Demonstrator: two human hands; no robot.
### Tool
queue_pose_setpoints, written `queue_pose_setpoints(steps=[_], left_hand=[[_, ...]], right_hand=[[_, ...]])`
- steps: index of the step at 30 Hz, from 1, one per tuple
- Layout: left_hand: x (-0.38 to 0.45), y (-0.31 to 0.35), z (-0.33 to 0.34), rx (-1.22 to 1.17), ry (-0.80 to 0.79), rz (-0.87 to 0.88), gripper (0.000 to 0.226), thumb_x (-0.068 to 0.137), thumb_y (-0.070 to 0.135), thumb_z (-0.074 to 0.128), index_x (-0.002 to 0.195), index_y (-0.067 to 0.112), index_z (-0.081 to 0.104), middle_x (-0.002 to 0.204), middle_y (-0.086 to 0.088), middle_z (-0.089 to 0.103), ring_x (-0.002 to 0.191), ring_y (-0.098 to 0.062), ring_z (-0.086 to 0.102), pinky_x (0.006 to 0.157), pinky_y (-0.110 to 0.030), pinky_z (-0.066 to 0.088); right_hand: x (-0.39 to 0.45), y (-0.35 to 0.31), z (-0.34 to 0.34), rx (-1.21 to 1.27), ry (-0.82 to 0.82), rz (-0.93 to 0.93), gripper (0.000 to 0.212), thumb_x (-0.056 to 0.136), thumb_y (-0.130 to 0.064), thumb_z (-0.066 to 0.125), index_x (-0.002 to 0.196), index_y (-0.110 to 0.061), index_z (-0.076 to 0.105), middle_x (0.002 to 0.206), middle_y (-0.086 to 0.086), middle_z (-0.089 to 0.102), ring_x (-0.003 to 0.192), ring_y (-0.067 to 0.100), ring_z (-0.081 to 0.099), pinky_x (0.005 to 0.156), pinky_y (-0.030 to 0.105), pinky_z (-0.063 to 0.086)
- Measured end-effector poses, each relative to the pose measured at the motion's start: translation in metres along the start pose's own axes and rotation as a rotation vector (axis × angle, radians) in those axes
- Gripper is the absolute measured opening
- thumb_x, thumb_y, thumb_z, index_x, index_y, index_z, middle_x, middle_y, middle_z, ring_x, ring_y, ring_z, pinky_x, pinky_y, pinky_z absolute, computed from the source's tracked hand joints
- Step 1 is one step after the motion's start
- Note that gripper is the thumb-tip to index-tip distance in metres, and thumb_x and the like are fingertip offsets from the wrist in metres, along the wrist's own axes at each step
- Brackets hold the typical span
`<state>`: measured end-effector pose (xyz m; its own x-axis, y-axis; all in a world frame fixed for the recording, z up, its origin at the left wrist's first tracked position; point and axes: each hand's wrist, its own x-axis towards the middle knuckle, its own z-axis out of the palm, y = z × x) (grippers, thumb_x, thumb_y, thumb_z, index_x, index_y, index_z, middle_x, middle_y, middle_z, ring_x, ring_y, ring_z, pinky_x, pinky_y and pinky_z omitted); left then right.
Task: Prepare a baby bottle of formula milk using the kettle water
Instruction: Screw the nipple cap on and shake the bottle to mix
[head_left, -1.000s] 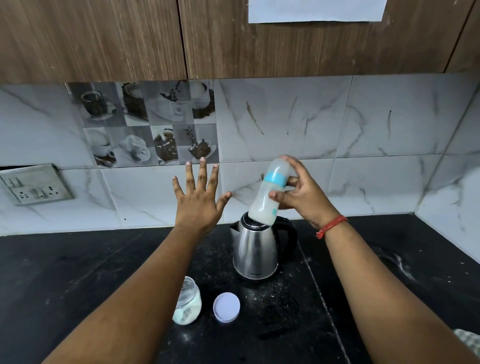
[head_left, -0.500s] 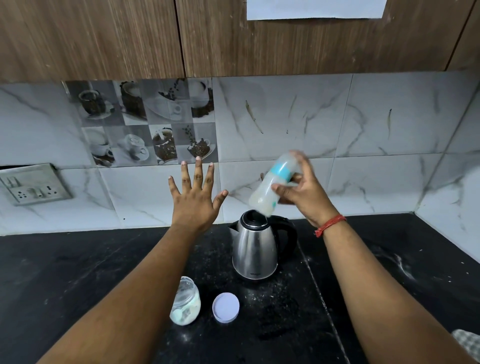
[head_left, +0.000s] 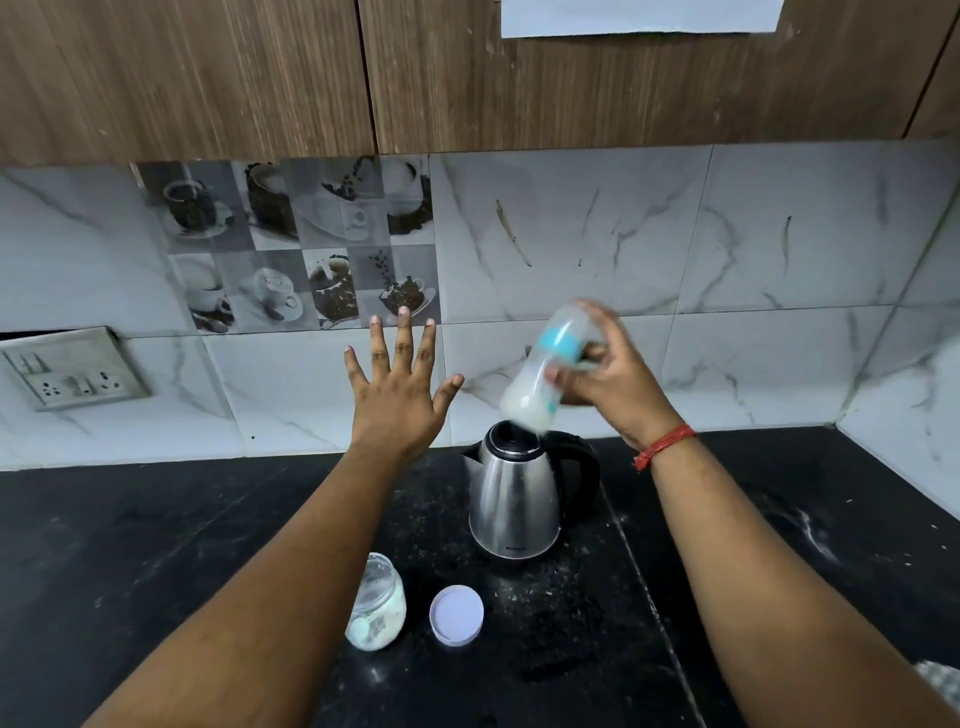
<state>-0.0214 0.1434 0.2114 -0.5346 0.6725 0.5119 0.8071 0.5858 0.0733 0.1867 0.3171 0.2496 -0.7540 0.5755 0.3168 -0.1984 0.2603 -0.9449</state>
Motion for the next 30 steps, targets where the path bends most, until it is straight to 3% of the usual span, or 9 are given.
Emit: queue_pose_setpoints(steps=[4, 7, 10, 13, 19, 22, 25, 28, 30], left_hand=[[0.001, 0.002, 0.001, 0.007, -0.001, 0.002, 0.076, 0.094, 0.073, -0.008, 0.157, 0.033, -0.023, 0.169, -0.004, -0.026, 0.155, -0.035, -0.025, 0.123, -0.068, -0.003], [0.002, 0.001, 0.002, 0.005, -0.015, -0.012, 0.077, 0.093, 0.073, -0.01, 0.157, 0.032, -0.024, 0.168, -0.003, -0.028, 0.155, -0.035, -0.026, 0.123, -0.067, -0.003], [0.002, 0.001, 0.003, 0.013, -0.006, -0.004, 0.078, 0.093, 0.074, -0.011, 0.157, 0.033, -0.024, 0.168, -0.003, -0.028, 0.155, -0.035, -0.026, 0.123, -0.068, -0.004], [0.003, 0.0, 0.004, 0.002, -0.009, -0.002, 0.078, 0.092, 0.074, -0.013, 0.157, 0.033, -0.024, 0.168, -0.003, -0.029, 0.155, -0.034, -0.027, 0.123, -0.067, -0.005], [0.002, -0.003, 0.009, 0.007, -0.003, 0.015, 0.079, 0.093, 0.075, -0.012, 0.159, 0.032, -0.021, 0.168, -0.003, -0.028, 0.155, -0.035, -0.026, 0.123, -0.067, -0.005], [0.003, -0.005, 0.01, 0.011, 0.003, 0.02, 0.08, 0.093, 0.075, -0.012, 0.16, 0.032, -0.018, 0.169, -0.003, -0.027, 0.155, -0.035, -0.026, 0.123, -0.067, -0.005], [0.004, -0.006, 0.011, 0.001, -0.004, 0.01, 0.079, 0.093, 0.074, -0.011, 0.16, 0.032, -0.019, 0.169, -0.003, -0.027, 0.155, -0.035, -0.025, 0.123, -0.067, -0.005], [0.005, -0.006, 0.01, 0.003, 0.007, 0.021, 0.08, 0.094, 0.074, -0.011, 0.161, 0.032, -0.017, 0.169, -0.003, -0.026, 0.155, -0.035, -0.025, 0.123, -0.067, -0.005], [0.006, -0.007, 0.011, 0.006, -0.002, 0.018, 0.079, 0.094, 0.074, -0.011, 0.16, 0.032, -0.019, 0.169, -0.004, -0.026, 0.155, -0.035, -0.025, 0.123, -0.067, -0.005]], right_hand=[[0.001, -0.003, 0.0, -0.048, -0.089, 0.01, 0.086, 0.077, -0.007, 0.084, 0.143, -0.04, 0.04, 0.126, 0.021, 0.059, 0.1, 0.037, 0.073, 0.08, 0.053, 0.062], [0.0, -0.001, -0.001, -0.003, -0.025, -0.003, 0.085, 0.076, -0.01, 0.084, 0.141, -0.043, 0.04, 0.126, 0.015, 0.059, 0.101, 0.029, 0.073, 0.081, 0.05, 0.062], [-0.002, -0.003, 0.003, -0.097, -0.179, 0.03, 0.088, 0.069, -0.019, 0.087, 0.14, -0.048, 0.042, 0.126, 0.018, 0.06, 0.096, 0.031, 0.073, 0.08, 0.051, 0.063], [0.0, 0.001, 0.003, 0.014, 0.015, 0.007, 0.087, 0.08, -0.005, 0.081, 0.149, -0.034, 0.035, 0.126, 0.016, 0.06, 0.097, 0.024, 0.072, 0.078, 0.047, 0.063], [0.001, 0.002, 0.003, -0.049, -0.019, -0.011, 0.087, 0.08, -0.006, 0.082, 0.147, -0.039, 0.037, 0.127, 0.018, 0.058, 0.097, 0.029, 0.073, 0.08, 0.047, 0.063], [0.0, -0.002, 0.003, -0.124, -0.18, 0.002, 0.089, 0.077, -0.008, 0.084, 0.148, -0.038, 0.038, 0.123, 0.019, 0.06, 0.086, 0.026, 0.074, 0.075, 0.044, 0.063], [0.002, 0.001, -0.001, -0.034, -0.025, -0.01, 0.087, 0.073, -0.02, 0.085, 0.144, -0.041, 0.039, 0.127, 0.019, 0.059, 0.097, 0.027, 0.073, 0.077, 0.046, 0.063], [0.003, 0.002, 0.0, -0.072, -0.138, -0.005, 0.089, 0.075, -0.013, 0.086, 0.146, -0.04, 0.04, 0.132, 0.023, 0.057, 0.101, 0.033, 0.072, 0.084, 0.051, 0.062], [0.004, 0.003, -0.001, -0.008, -0.027, -0.031, 0.089, 0.072, -0.016, 0.085, 0.145, -0.04, 0.04, 0.131, 0.021, 0.056, 0.102, 0.03, 0.072, 0.082, 0.048, 0.062]])
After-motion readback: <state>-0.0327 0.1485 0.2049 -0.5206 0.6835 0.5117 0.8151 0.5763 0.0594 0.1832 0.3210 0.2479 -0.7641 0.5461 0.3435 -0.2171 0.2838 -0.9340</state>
